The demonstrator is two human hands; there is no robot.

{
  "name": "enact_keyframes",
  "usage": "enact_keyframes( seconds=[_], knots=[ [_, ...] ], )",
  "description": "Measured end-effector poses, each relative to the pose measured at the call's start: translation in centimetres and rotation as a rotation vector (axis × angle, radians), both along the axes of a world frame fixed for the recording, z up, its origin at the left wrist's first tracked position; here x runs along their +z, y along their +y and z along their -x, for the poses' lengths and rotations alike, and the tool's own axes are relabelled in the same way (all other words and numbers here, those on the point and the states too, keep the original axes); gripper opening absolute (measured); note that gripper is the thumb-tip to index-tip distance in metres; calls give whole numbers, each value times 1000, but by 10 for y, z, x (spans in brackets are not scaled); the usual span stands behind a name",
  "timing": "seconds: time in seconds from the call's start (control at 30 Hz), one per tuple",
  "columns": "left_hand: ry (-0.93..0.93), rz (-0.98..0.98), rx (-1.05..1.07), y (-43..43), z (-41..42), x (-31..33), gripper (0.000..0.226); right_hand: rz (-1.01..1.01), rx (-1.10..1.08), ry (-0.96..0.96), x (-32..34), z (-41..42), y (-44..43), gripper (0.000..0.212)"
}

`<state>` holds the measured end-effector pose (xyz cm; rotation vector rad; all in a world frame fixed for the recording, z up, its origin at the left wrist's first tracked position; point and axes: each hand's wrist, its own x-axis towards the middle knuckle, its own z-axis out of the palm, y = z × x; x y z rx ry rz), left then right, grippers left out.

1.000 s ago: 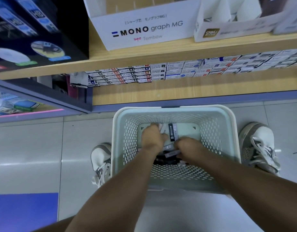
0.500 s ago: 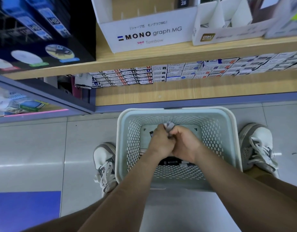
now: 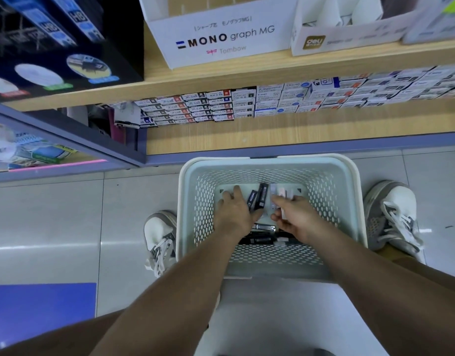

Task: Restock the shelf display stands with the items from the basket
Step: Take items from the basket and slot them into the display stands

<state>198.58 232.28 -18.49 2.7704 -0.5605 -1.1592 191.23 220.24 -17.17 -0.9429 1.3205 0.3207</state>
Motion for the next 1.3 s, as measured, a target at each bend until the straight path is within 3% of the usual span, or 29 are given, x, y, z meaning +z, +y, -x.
enact_keyframes(
  seconds=[0.17, 0.43, 0.6, 0.73, 0.87, 1.03, 1.1, 1.17, 1.3],
  knots=[
    [-107, 55, 91, -32, 15, -11, 63, 74, -65, 23, 2, 14, -7, 18],
    [-64, 76, 22, -39, 11, -17, 63, -3, -158, -1, 6, 16, -10, 11],
    [-98, 45, -94, -31, -3, -11, 25, -47, -150, -38, 10, 16, -8, 13],
    [34, 174, 69, -16, -6, -3, 14, -46, -141, -77, 17, 18, -7, 14],
    [76, 361, 106, -15, 1, 31, 17, 5, -40, -129, 36, 15, -3, 27],
    [-123, 416, -207, -12, 4, 84, 18, 34, -5, -192, 78, 1, 2, 46],
    [-203, 422, -261, -11, 3, 107, 18, 0, -89, -256, 100, -6, 5, 43],
    [-265, 438, -248, -11, 0, 134, 20, -29, -186, -347, 124, -14, 8, 26],
    [-345, 442, -227, -9, -11, 195, 22, -133, -370, -499, 170, -21, 11, 25]
  ],
)
